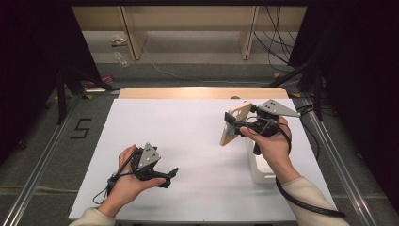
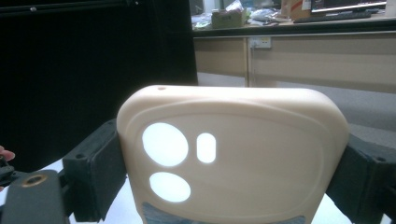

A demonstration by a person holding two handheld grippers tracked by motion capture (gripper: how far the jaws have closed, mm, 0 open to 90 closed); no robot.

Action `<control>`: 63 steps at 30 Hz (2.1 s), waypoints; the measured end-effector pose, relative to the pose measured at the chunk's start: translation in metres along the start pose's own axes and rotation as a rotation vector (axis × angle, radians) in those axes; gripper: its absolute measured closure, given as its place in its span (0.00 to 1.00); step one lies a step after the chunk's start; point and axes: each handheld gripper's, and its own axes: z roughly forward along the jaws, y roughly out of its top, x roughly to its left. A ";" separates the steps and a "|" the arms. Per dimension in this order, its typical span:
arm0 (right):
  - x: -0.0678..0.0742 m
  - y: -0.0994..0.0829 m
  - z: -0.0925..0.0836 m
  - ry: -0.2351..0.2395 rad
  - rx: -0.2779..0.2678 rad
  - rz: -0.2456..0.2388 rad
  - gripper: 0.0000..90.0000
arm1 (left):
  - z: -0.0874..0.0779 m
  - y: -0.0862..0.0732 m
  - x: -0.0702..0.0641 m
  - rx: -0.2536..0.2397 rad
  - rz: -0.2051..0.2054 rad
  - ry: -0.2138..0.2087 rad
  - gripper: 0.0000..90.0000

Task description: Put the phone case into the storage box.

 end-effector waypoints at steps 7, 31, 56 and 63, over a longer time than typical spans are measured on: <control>-0.004 0.002 -0.002 -0.011 -0.003 -0.002 0.13 | 0.000 -0.001 0.002 0.003 0.003 0.005 0.00; -0.019 0.010 -0.012 -0.064 -0.027 0.000 0.14 | -0.002 -0.004 0.007 0.011 -0.006 0.021 0.00; -0.029 0.015 -0.019 -0.097 -0.045 0.012 0.14 | -0.002 -0.004 0.008 0.009 -0.013 0.024 0.00; -0.032 0.017 -0.021 -0.108 -0.050 0.017 0.14 | -0.002 -0.004 0.008 0.010 -0.014 0.024 0.00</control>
